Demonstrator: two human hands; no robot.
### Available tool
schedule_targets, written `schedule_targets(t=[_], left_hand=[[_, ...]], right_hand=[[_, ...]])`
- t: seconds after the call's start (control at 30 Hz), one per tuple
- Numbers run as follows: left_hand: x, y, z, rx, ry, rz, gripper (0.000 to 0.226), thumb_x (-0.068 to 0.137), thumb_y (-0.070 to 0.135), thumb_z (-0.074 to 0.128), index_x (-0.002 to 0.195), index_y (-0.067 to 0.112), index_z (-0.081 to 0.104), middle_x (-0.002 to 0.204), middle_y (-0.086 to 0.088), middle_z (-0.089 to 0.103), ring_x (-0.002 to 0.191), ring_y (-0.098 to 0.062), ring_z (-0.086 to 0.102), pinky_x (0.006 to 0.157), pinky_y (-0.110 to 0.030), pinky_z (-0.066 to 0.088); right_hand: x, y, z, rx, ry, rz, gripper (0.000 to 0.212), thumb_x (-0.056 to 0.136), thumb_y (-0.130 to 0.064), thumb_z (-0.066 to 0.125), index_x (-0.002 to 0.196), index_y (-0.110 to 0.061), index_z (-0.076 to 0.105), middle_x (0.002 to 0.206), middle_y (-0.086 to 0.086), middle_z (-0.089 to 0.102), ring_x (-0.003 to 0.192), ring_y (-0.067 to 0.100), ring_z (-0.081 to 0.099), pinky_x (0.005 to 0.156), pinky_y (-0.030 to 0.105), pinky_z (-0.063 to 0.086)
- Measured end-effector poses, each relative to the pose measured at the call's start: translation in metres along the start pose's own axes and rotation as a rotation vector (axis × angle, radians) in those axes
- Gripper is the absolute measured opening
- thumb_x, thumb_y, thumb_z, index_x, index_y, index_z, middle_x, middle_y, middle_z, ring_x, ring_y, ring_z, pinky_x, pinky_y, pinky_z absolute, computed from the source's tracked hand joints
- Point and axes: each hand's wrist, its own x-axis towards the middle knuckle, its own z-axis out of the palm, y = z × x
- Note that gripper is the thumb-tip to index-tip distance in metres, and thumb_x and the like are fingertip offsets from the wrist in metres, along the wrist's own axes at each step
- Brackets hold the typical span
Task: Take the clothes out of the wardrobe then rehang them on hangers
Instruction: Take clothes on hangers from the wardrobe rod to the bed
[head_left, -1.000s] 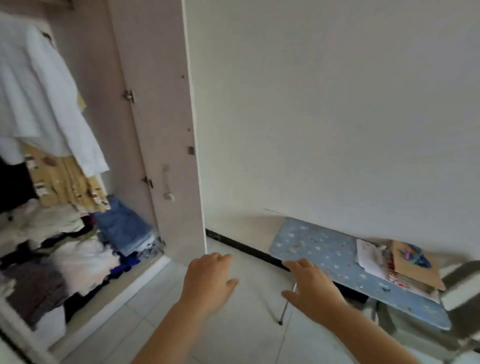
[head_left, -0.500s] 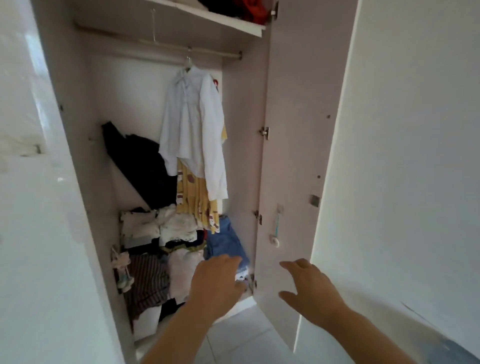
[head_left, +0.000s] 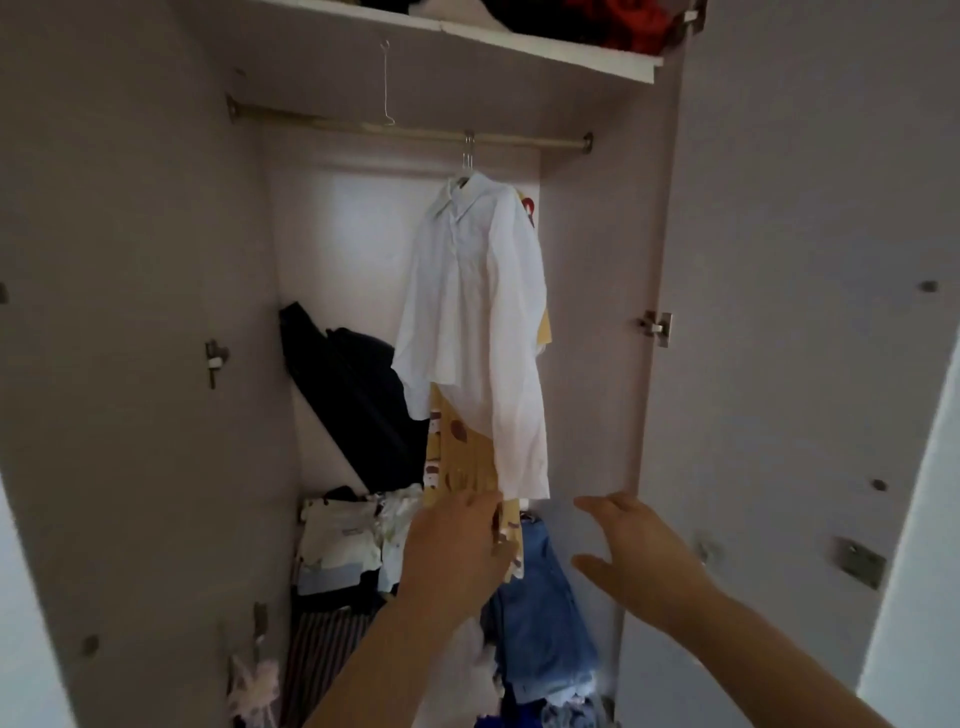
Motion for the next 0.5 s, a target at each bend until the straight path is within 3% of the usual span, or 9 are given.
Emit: schedule_targets(t=[0.17, 0.33, 0.5], left_hand=[[0.091, -0.042, 0.016, -0.019, 0.081, -0.006, 0.015, 0.089, 0.035, 0.048, 0.097, 0.024, 0.055, 0.100, 0.008, 0.057, 0.093, -0.012, 0.056, 0.077, -0.026, 0.046], [0.163, -0.072, 0.027, -0.067, 0.126, -0.016, 0.024, 0.092, 0.034, 0.050, 0.110, 0.023, 0.061, 0.109, 0.006, 0.059, 0.098, -0.011, 0.055, 0.088, -0.031, 0.046], [0.234, -0.105, 0.035, 0.031, 0.191, -0.067, 0.028, 0.090, 0.029, 0.051, 0.115, 0.021, 0.059, 0.108, 0.003, 0.060, 0.096, -0.014, 0.055, 0.087, -0.032, 0.046]], right_hand=[[0.098, 0.009, 0.002, 0.025, 0.063, -0.039, 0.059, 0.092, -0.038, 0.054, 0.143, -0.027, 0.029, 0.138, -0.003, 0.040, 0.122, 0.011, 0.044, 0.098, 0.017, 0.034], [0.191, 0.014, 0.004, 0.076, 0.120, -0.099, 0.056, 0.093, -0.036, 0.053, 0.143, -0.027, 0.029, 0.137, -0.004, 0.041, 0.121, 0.011, 0.043, 0.100, 0.017, 0.033], [0.288, 0.021, 0.011, 0.080, 0.191, -0.215, 0.056, 0.092, -0.035, 0.054, 0.143, -0.028, 0.031, 0.139, -0.005, 0.040, 0.123, 0.013, 0.044, 0.102, 0.022, 0.036]])
